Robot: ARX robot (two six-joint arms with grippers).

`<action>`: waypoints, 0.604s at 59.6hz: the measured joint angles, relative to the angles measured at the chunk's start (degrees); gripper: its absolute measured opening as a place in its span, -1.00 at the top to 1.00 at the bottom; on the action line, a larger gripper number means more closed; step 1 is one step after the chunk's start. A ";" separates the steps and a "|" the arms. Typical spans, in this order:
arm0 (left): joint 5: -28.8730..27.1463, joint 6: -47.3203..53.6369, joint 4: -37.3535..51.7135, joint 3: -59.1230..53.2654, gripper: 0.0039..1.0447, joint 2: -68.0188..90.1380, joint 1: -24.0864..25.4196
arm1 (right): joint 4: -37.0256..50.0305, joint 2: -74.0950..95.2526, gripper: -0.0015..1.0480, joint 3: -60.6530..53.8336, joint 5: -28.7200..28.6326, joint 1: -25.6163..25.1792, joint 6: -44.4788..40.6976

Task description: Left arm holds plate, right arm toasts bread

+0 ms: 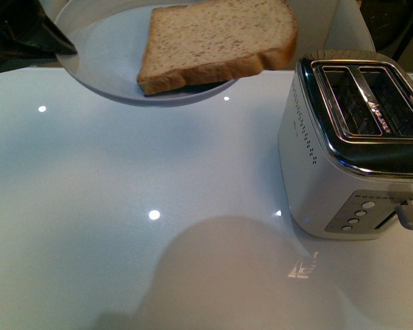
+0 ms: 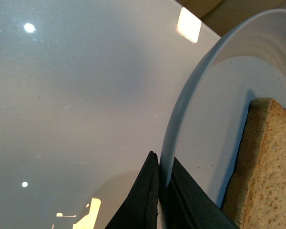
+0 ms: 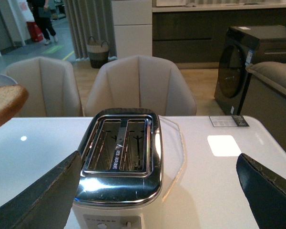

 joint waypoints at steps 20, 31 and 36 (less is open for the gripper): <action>-0.66 -4.28 -0.85 0.09 0.95 -1.77 -5.49 | 0.00 0.00 -0.83 0.00 0.00 0.00 0.00; -0.57 -5.09 -0.85 0.09 0.95 -1.92 -6.34 | -5.84 2.58 -0.83 2.08 -2.71 0.00 3.28; -0.57 -5.31 -0.85 0.09 0.95 -1.92 -6.34 | -12.81 10.47 -0.83 5.77 -3.26 1.36 9.22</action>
